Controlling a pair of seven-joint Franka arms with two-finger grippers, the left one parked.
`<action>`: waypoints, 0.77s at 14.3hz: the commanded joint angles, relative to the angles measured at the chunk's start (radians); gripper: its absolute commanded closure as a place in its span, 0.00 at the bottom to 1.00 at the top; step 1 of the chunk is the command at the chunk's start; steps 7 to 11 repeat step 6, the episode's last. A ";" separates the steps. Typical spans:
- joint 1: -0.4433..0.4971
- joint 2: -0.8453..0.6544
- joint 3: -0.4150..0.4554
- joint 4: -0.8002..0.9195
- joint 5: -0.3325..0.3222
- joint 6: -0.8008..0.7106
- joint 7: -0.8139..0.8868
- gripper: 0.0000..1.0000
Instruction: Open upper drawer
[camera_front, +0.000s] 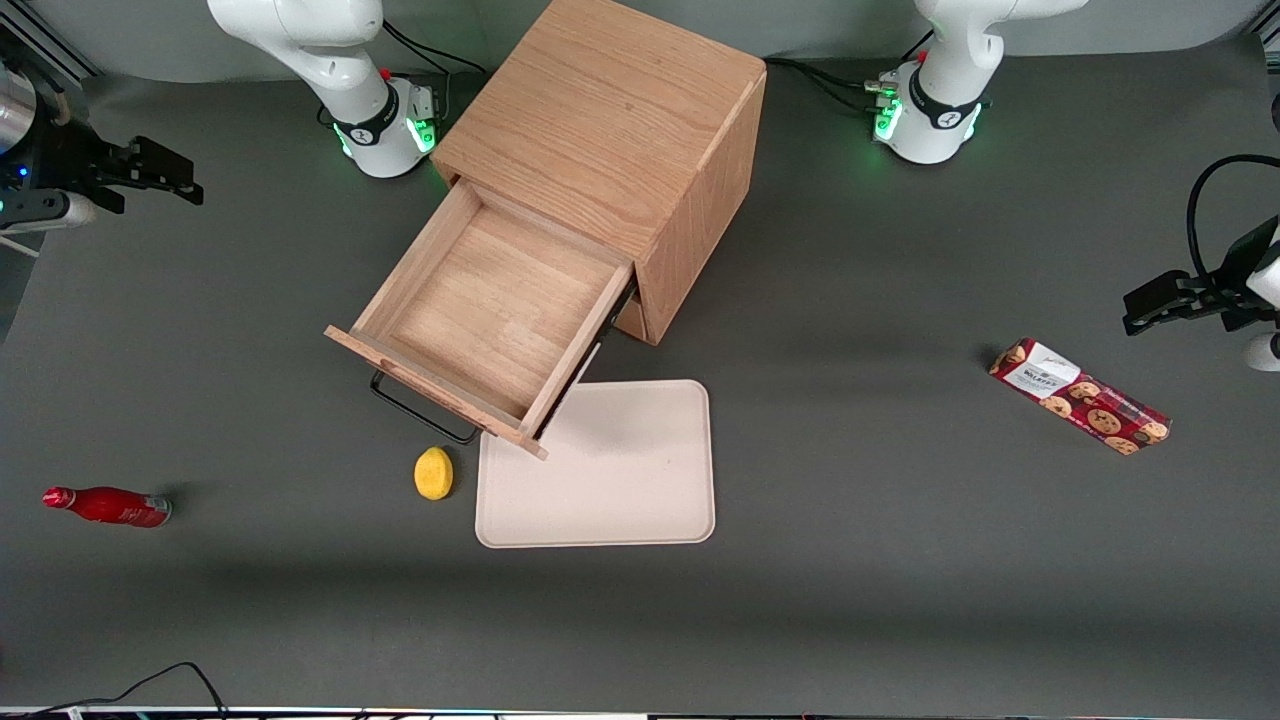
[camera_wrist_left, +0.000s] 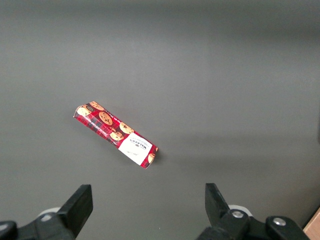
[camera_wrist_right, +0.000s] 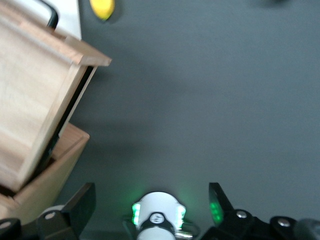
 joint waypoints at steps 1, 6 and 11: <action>0.018 -0.001 0.030 0.033 0.000 -0.016 0.157 0.00; 0.015 0.028 0.027 0.099 -0.018 -0.051 0.162 0.00; 0.015 0.028 0.027 0.099 -0.018 -0.051 0.162 0.00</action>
